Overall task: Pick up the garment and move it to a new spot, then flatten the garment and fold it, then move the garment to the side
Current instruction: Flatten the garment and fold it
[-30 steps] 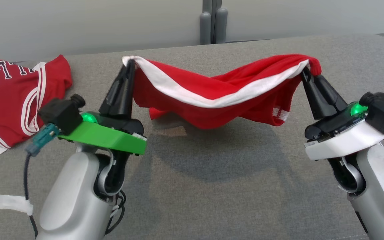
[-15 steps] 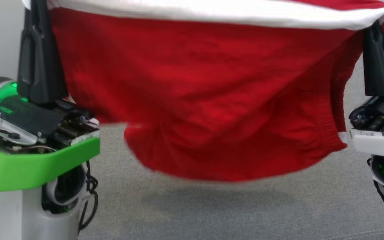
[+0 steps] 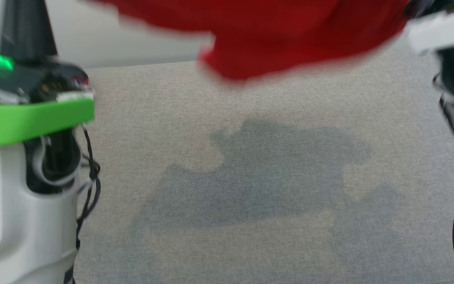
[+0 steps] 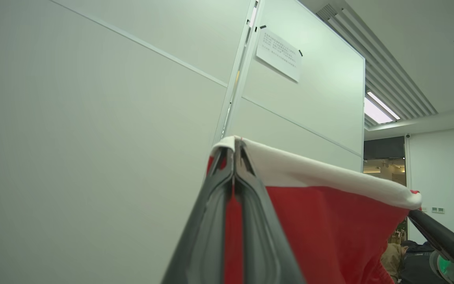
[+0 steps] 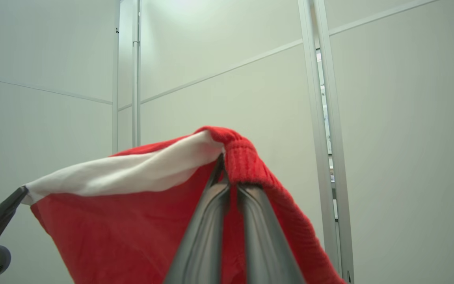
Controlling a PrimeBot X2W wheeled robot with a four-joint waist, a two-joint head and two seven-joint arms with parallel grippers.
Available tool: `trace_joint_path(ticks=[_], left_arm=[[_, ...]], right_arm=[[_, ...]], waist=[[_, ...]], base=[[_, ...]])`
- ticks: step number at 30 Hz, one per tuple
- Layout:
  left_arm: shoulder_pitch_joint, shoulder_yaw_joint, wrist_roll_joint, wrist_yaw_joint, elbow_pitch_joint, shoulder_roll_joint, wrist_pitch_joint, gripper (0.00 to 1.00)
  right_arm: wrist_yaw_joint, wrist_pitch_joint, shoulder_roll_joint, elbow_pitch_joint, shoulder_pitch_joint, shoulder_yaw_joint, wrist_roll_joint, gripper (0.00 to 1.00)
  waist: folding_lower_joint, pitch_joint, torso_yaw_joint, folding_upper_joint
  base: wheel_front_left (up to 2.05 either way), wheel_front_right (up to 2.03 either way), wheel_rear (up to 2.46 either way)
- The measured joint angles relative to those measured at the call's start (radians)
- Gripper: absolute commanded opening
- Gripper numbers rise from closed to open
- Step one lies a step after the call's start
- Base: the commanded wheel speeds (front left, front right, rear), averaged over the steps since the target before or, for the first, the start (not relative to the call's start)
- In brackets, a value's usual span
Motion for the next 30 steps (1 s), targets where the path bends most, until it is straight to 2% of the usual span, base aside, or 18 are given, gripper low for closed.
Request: trace_joint_path(ticks=[2, 5, 9, 15, 18, 22, 30], left_arm=[[-0.074, -0.005, 0.002, -0.003, -0.026, -0.006, -0.005, 0.00], [-0.046, -0.041, -0.004, -0.008, -0.009, -0.011, 0.001, 0.00], [0.160, -0.100, -0.031, -0.008, 0.083, -0.012, 0.049, 0.00], [0.422, -0.210, -0.084, -0.008, 0.203, -0.014, 0.064, 0.00], [0.466, -0.255, -0.110, -0.009, 0.218, -0.015, 0.059, 0.00], [0.468, -0.261, -0.121, -0.018, 0.227, -0.014, 0.034, 0.00], [0.467, -0.212, -0.120, -0.022, 0.213, -0.014, -0.005, 0.00]], right_arm=[[0.006, -0.002, 0.002, 0.022, -0.072, 0.001, 0.003, 0.00], [0.014, 0.075, -0.026, 0.142, -0.004, 0.100, 0.004, 0.00], [0.021, 0.175, -0.054, 0.285, 0.186, 0.238, 0.004, 0.00], [0.024, 0.213, -0.105, 0.393, 0.295, 0.291, 0.010, 0.00], [0.029, 0.209, -0.099, 0.416, 0.329, 0.295, 0.025, 0.00], [0.029, 0.164, -0.089, 0.421, 0.339, 0.295, 0.041, 0.00], [0.030, 0.022, -0.067, 0.353, 0.339, 0.285, 0.047, 0.00]], waist=[[-0.0001, 0.001, 0.013, 0.0000], [-0.0001, 0.001, 0.032, 0.0000], [0.0000, 0.010, 0.040, 0.0000], [-0.0001, 0.040, 0.038, 0.0000], [-0.0001, 0.056, 0.037, 0.0000], [-0.0001, 0.066, 0.034, 0.0000], [-0.0001, 0.052, 0.028, 0.0000]], base=[[0.00, 0.00, 0.00], [0.00, 0.00, 0.00], [0.00, 0.00, 0.00], [0.00, 0.00, 0.00], [0.00, 0.00, 0.00], [0.00, 0.00, 0.00], [0.00, 0.00, 0.00]])
